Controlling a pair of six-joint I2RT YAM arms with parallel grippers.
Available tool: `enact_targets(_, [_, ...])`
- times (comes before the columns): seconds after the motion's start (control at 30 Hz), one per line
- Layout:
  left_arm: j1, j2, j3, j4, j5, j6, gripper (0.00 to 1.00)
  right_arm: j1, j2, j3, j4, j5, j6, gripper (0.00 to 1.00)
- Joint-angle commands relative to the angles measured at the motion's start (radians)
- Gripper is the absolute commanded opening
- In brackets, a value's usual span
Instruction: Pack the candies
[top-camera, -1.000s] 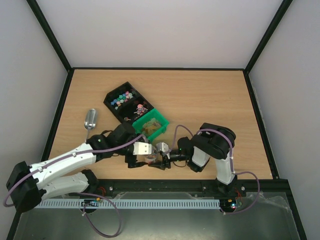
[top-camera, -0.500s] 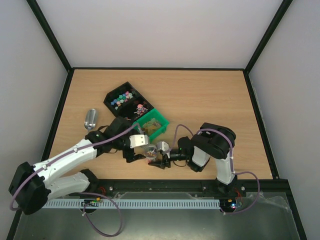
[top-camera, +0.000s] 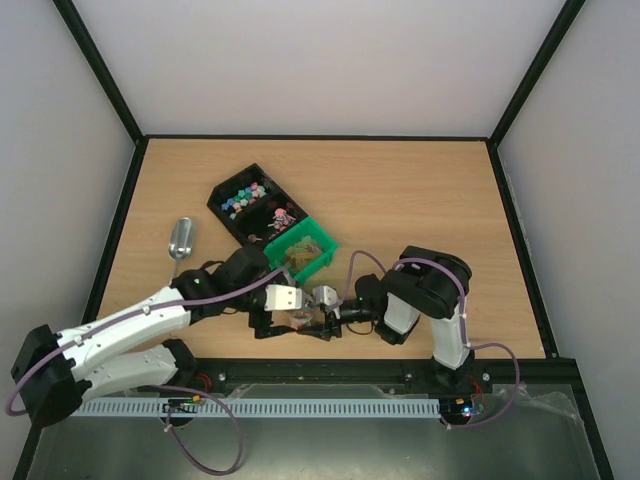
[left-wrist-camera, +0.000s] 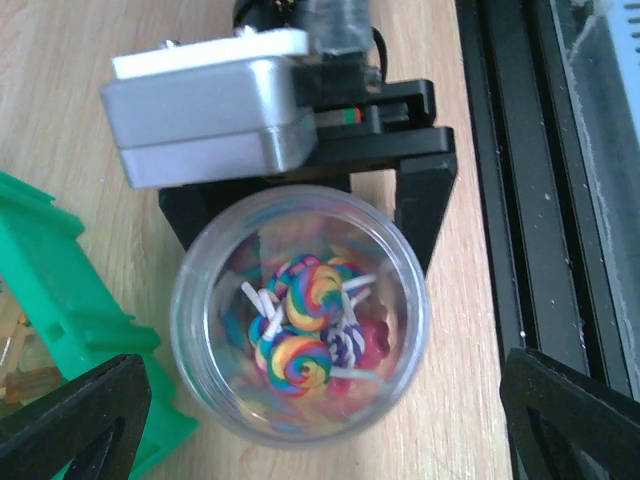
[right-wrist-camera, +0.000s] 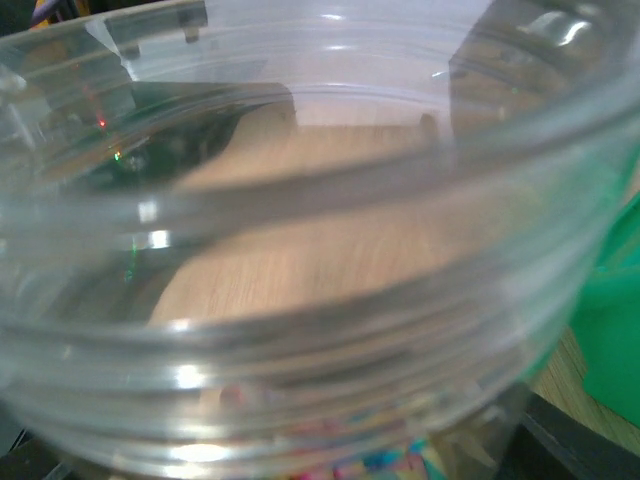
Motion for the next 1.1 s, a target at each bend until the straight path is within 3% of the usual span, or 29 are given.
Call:
enact_targets(0.0, [-0.022, 0.026, 0.006, 0.089, -0.057, -0.094, 0.99, 0.010, -0.001, -0.015, 0.247, -0.020, -0.035, 0.53])
enact_targets(0.13, [0.001, 0.057, 0.026, 0.095, -0.066, -0.114, 0.98, 0.010, -0.002, -0.019, 0.249, -0.031, -0.048, 0.53])
enact_targets(0.47, [0.247, 0.058, -0.003, 0.046, 0.008, -0.035, 0.90, 0.015, -0.004, -0.036, 0.249, -0.043, -0.072, 0.52])
enact_targets(0.57, [0.278, 0.060, 0.012, 0.007, 0.041, 0.005, 0.89, 0.014, -0.004, -0.034, 0.248, -0.027, -0.063, 0.52])
enact_targets(0.67, [0.204, 0.028, 0.045, -0.056, 0.092, 0.030, 0.95, 0.014, -0.003, -0.026, 0.248, 0.002, -0.039, 0.52])
enact_targets(0.83, [-0.003, 0.007, 0.035, 0.019, -0.033, -0.105, 0.99, 0.015, 0.003, -0.010, 0.249, 0.089, -0.007, 0.52])
enact_targets(1.07, [-0.015, 0.041, 0.001, 0.146, -0.079, -0.232, 0.99, 0.018, 0.001, -0.011, 0.249, 0.148, 0.000, 0.51])
